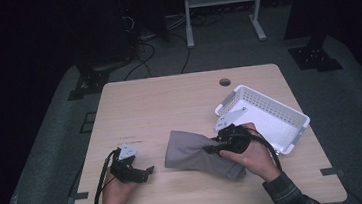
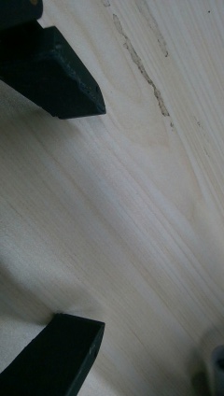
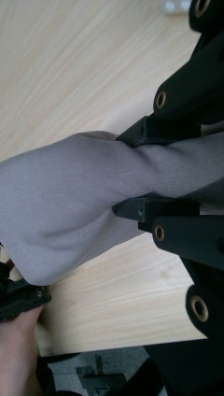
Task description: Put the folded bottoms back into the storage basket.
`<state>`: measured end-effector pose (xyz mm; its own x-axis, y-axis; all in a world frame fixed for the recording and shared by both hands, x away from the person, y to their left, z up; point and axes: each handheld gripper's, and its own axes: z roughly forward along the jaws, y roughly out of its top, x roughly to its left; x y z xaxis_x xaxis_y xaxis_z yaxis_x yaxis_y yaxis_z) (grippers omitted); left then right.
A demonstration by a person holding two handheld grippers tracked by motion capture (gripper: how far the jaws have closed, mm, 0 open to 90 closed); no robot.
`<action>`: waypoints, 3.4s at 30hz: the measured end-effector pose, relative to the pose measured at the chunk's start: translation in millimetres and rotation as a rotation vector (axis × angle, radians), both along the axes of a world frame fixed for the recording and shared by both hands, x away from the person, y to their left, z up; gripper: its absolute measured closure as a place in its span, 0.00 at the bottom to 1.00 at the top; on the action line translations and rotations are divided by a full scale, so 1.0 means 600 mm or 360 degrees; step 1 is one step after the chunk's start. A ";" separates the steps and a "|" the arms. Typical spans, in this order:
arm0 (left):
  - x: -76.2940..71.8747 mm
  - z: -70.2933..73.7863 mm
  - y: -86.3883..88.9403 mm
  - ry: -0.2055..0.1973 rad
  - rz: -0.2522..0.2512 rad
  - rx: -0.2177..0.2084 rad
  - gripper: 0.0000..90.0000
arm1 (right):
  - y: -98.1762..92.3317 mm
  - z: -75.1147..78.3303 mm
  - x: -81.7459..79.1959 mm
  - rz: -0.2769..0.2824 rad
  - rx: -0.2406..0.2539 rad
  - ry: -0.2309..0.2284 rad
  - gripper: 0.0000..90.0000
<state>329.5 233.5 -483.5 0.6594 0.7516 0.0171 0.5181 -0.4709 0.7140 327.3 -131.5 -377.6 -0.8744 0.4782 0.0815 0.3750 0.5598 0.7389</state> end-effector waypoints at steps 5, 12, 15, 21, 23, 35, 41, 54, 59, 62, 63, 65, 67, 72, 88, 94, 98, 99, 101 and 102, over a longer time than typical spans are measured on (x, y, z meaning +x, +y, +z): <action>0.000 0.000 0.000 0.0003 -0.0002 0.0002 0.00 | -0.008 0.016 0.007 -0.0042 -0.0005 -0.0019 0.77; 0.000 0.000 0.000 0.0000 -0.0001 0.0000 0.00 | -0.019 0.044 0.012 -0.0081 0.0002 -0.0047 0.77; 0.000 0.000 0.000 -0.0001 -0.0003 0.0003 0.00 | -0.024 0.057 0.015 -0.0104 0.0003 -0.0061 0.77; 0.000 0.000 0.000 -0.0004 0.0000 -0.0001 0.00 | -0.035 0.082 0.019 -0.0140 0.0004 -0.0098 0.77; 0.000 0.000 0.000 -0.0005 0.0001 -0.0003 0.00 | -0.038 0.088 0.020 -0.0152 0.0005 -0.0102 0.77; 0.000 0.000 0.000 -0.0003 0.0001 -0.0003 0.00 | -0.068 0.139 0.026 -0.0235 0.0026 -0.0171 0.77; 0.000 0.000 0.000 -0.0003 0.0001 -0.0003 0.00 | -0.088 0.163 0.030 -0.0292 0.0028 -0.0217 0.77; 0.000 0.000 0.000 -0.0004 0.0001 -0.0004 0.00 | -0.144 0.169 0.057 -0.0446 0.0000 -0.0222 0.77; 0.000 0.000 0.000 -0.0004 0.0001 -0.0004 0.00 | -0.167 0.163 0.070 -0.0521 -0.0025 -0.0223 0.77; 0.000 0.000 0.000 -0.0003 0.0001 -0.0004 0.00 | -0.180 0.159 0.078 -0.0569 -0.0041 -0.0219 0.77; 0.000 0.000 0.000 -0.0001 0.0003 -0.0007 0.00 | -0.184 0.157 0.080 -0.0582 -0.0043 -0.0214 0.77; 0.000 0.000 0.000 -0.0001 0.0003 -0.0007 0.00 | -0.192 0.152 0.085 -0.0600 -0.0047 -0.0210 0.77; 0.000 0.000 0.000 -0.0001 0.0003 -0.0007 0.00 | -0.198 0.147 0.090 -0.0628 -0.0057 -0.0205 0.77; 0.000 0.000 0.000 -0.0001 0.0003 -0.0007 0.00 | -0.212 0.132 0.100 -0.0691 -0.0096 -0.0196 0.77; 0.000 -0.001 0.000 -0.0007 0.0002 -0.0006 0.00 | -0.244 0.057 0.125 -0.0805 -0.0170 -0.0078 0.77; 0.000 0.000 0.000 -0.0001 -0.0001 -0.0001 0.00 | -0.244 0.027 0.130 -0.0817 -0.0187 -0.0026 0.77; 0.000 0.000 0.000 0.0000 -0.0001 0.0000 0.00 | -0.244 0.008 0.132 -0.0817 -0.0187 0.0019 0.77; 0.000 0.000 0.000 -0.0001 -0.0001 -0.0001 0.00 | -0.244 0.004 0.133 -0.0815 -0.0186 0.0030 0.77; 0.000 0.000 0.000 0.0000 -0.0001 0.0001 0.00 | -0.242 -0.004 0.134 -0.0814 -0.0194 0.0047 0.76; 0.000 0.000 0.000 -0.0001 0.0002 -0.0004 0.00 | -0.241 -0.008 0.135 -0.0814 -0.0199 0.0059 0.76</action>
<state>329.5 233.4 -483.7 0.6586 0.7523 0.0155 0.5182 -0.4684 0.7156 408.1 -276.3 -382.3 -0.5245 0.8511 0.0228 0.6480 0.3817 0.6591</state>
